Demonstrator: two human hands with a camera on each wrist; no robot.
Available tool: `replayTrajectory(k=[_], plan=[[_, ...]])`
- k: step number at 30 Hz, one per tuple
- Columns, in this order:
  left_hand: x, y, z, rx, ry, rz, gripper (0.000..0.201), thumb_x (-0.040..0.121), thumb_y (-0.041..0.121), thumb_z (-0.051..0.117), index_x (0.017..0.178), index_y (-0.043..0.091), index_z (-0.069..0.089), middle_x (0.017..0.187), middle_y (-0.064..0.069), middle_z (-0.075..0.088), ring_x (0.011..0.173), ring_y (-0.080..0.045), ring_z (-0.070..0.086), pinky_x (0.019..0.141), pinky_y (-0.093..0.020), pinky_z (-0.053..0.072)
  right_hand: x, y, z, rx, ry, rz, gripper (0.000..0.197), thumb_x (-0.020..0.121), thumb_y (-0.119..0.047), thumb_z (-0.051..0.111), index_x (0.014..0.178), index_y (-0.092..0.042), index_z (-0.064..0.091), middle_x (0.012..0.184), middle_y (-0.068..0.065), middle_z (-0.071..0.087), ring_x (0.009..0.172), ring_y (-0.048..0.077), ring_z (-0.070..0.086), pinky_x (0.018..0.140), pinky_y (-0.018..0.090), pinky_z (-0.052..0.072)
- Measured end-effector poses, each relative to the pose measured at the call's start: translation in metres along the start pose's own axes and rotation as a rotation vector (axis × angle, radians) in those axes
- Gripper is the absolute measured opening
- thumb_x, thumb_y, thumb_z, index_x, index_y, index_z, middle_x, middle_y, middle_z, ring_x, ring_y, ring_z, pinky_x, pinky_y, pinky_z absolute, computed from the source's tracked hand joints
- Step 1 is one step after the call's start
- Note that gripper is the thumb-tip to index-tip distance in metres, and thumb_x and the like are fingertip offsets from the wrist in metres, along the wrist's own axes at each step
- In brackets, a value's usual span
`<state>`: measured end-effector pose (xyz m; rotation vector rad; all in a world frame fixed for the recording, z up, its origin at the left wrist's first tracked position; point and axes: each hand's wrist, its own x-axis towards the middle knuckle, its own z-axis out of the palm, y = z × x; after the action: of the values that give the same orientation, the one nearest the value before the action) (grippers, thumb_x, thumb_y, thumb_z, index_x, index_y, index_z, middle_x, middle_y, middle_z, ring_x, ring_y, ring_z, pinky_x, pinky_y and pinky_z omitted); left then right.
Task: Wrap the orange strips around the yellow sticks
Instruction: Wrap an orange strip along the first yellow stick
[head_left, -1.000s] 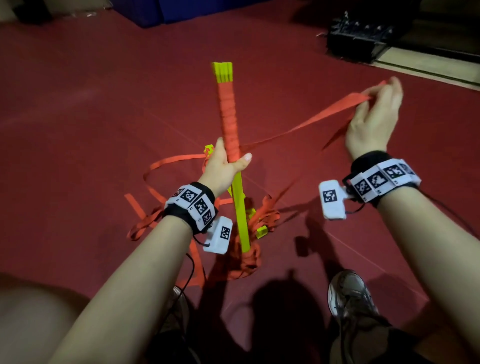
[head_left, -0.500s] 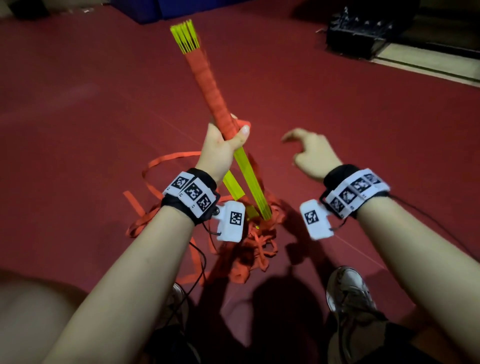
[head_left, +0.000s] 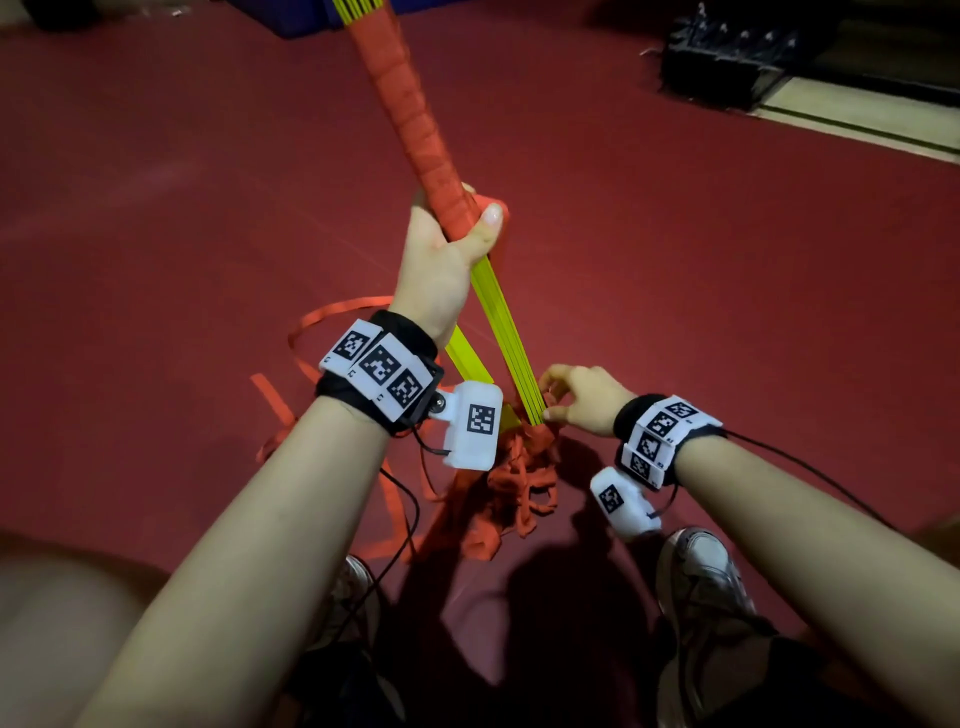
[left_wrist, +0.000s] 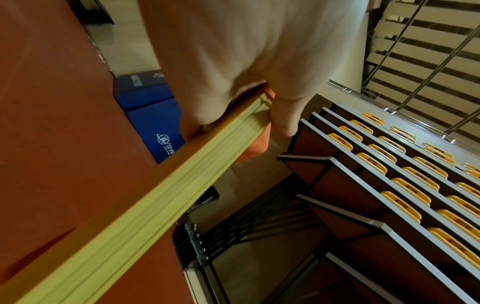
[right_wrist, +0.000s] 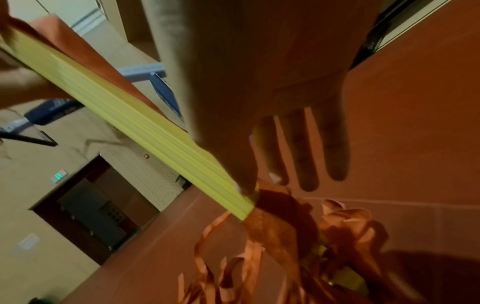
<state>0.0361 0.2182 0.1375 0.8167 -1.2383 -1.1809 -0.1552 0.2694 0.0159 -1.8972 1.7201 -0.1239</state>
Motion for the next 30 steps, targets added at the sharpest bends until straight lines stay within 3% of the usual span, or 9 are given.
replayTrajectory(k=[4,9,12,16,23,27,30], plan=[[-0.001,-0.001,0.003,-0.009,0.001,-0.010,0.048,0.070,0.036,0.078,0.105,0.018,0.050,0.094,-0.002,0.058,0.095,-0.022,0.056,0.095,-0.042,0.047,-0.002,0.013,0.016,-0.078,-0.029,0.046,0.038,0.091,-0.033,0.070,0.124,-0.033,0.053,0.116,0.002,0.069,0.104,0.028,0.066,0.090,0.042,0.054],[-0.004,-0.003,0.006,-0.014,0.005,-0.029,0.044,0.073,0.031,0.078,0.104,0.017,0.050,0.092,0.000,0.058,0.093,-0.022,0.056,0.093,-0.041,0.046,-0.003,0.014,0.026,0.025,-0.007,0.013,0.058,0.089,-0.033,0.074,0.141,-0.021,0.051,0.135,0.007,0.063,0.120,0.030,0.060,0.099,0.036,0.047],[-0.005,0.000,0.006,-0.036,0.008,-0.041,0.049,0.069,0.034,0.079,0.105,0.015,0.050,0.093,-0.003,0.058,0.095,-0.024,0.056,0.095,-0.041,0.047,0.000,0.011,0.031,0.059,-0.003,0.033,0.058,0.087,-0.033,0.076,0.138,-0.022,0.053,0.132,0.008,0.065,0.119,0.030,0.061,0.100,0.040,0.048],[-0.006,0.001,0.007,-0.043,0.019,-0.060,0.037,0.079,0.018,0.074,0.106,0.013,0.050,0.093,-0.004,0.058,0.095,-0.024,0.056,0.098,-0.042,0.047,0.004,0.006,0.036,0.000,-0.010,0.045,0.060,0.084,-0.037,0.077,0.137,-0.024,0.052,0.126,0.008,0.068,0.116,0.031,0.063,0.097,0.044,0.051],[-0.009,0.007,0.007,-0.037,0.044,-0.086,0.035,0.079,0.017,0.072,0.106,0.013,0.049,0.097,-0.008,0.056,0.095,-0.021,0.056,0.096,-0.036,0.047,0.007,0.011,0.044,-0.028,-0.019,0.099,0.067,0.088,-0.035,0.075,0.147,-0.023,0.046,0.136,0.011,0.062,0.126,0.034,0.057,0.103,0.044,0.048],[-0.008,0.009,0.005,-0.080,0.072,-0.099,0.036,0.079,0.016,0.072,0.105,0.011,0.049,0.101,-0.014,0.054,0.099,-0.027,0.055,0.105,-0.053,0.045,0.006,0.015,0.045,-0.008,-0.010,0.103,0.067,0.085,-0.034,0.077,0.145,-0.027,0.048,0.134,0.011,0.063,0.123,0.033,0.059,0.101,0.045,0.050],[-0.008,0.010,0.004,-0.120,0.106,-0.126,0.034,0.078,0.014,0.071,0.103,0.011,0.048,0.100,-0.014,0.053,0.098,-0.028,0.054,0.105,-0.053,0.044,0.004,0.019,0.045,0.025,-0.005,0.100,0.068,0.081,-0.030,0.081,0.141,-0.034,0.052,0.128,0.007,0.068,0.118,0.030,0.063,0.097,0.039,0.051]])
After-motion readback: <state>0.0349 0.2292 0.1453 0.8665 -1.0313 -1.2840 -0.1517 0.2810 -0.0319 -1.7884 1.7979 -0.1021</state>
